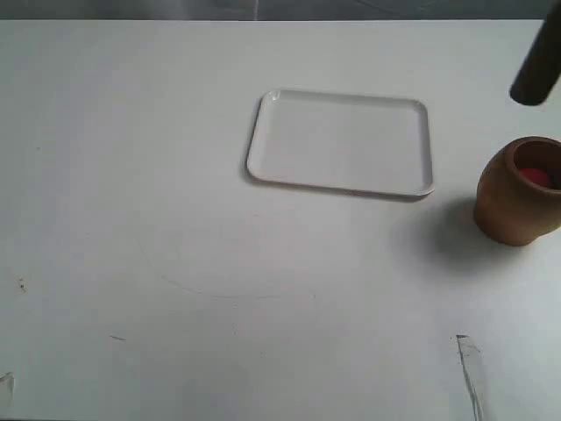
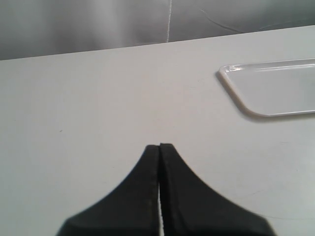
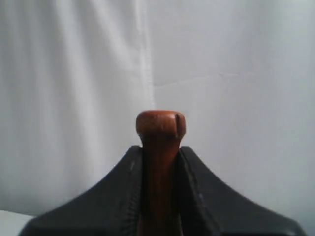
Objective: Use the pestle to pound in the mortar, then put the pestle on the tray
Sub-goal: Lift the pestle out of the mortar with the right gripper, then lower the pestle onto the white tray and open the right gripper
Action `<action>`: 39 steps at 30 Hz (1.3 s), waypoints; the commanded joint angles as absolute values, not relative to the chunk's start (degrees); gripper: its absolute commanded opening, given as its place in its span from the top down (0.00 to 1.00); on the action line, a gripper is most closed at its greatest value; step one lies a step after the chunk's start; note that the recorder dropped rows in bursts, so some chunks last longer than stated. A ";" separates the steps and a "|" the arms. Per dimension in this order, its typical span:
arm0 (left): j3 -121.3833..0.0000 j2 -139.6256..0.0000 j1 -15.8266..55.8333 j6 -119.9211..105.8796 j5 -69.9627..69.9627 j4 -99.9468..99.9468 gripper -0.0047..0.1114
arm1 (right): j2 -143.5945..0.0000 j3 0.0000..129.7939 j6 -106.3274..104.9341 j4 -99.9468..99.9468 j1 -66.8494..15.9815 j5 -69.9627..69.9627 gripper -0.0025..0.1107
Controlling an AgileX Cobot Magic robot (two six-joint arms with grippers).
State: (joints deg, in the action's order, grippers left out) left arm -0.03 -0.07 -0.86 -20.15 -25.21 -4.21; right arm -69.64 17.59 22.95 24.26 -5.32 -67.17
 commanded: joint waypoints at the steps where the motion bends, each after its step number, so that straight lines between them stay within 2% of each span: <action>1: 0.00 0.00 -0.42 -19.68 -25.03 -3.79 0.96 | -69.66 31.87 32.32 32.86 -15.49 -40.18 0.98; 3: 0.00 0.00 -0.42 -19.68 -25.03 -3.79 0.96 | -73.24 37.54 32.32 32.86 -19.77 -30.14 0.98; 5: 0.00 0.00 -0.42 -19.68 -25.03 -3.79 0.96 | -77.76 41.75 32.75 32.66 -22.13 -26.19 0.98; 10: 0.00 0.00 -0.42 -19.68 -25.03 -3.79 0.96 | -92.72 49.85 34.11 30.49 -25.79 -25.27 0.98; 19: 0.00 0.00 -0.42 -19.68 -25.03 -3.79 0.96 | -115.63 60.88 34.11 29.89 -25.97 -22.18 0.98; 33: 0.00 0.00 -0.42 -19.68 -25.03 -3.79 0.96 | -124.80 65.45 34.49 29.23 -25.97 -15.34 0.98; 35: 0.00 0.00 -0.42 -19.68 -25.03 -3.79 0.96 | -125.07 65.45 34.49 29.35 -25.97 -14.36 0.92; 39: 0.00 0.00 -0.42 -19.68 -25.03 -3.79 0.96 | -124.72 65.45 34.62 29.35 -25.97 -13.86 0.70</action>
State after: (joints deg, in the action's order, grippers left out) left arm -0.03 -0.07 -0.86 -20.15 -25.21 -4.21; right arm -124.93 65.22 34.68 29.13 -25.81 -15.10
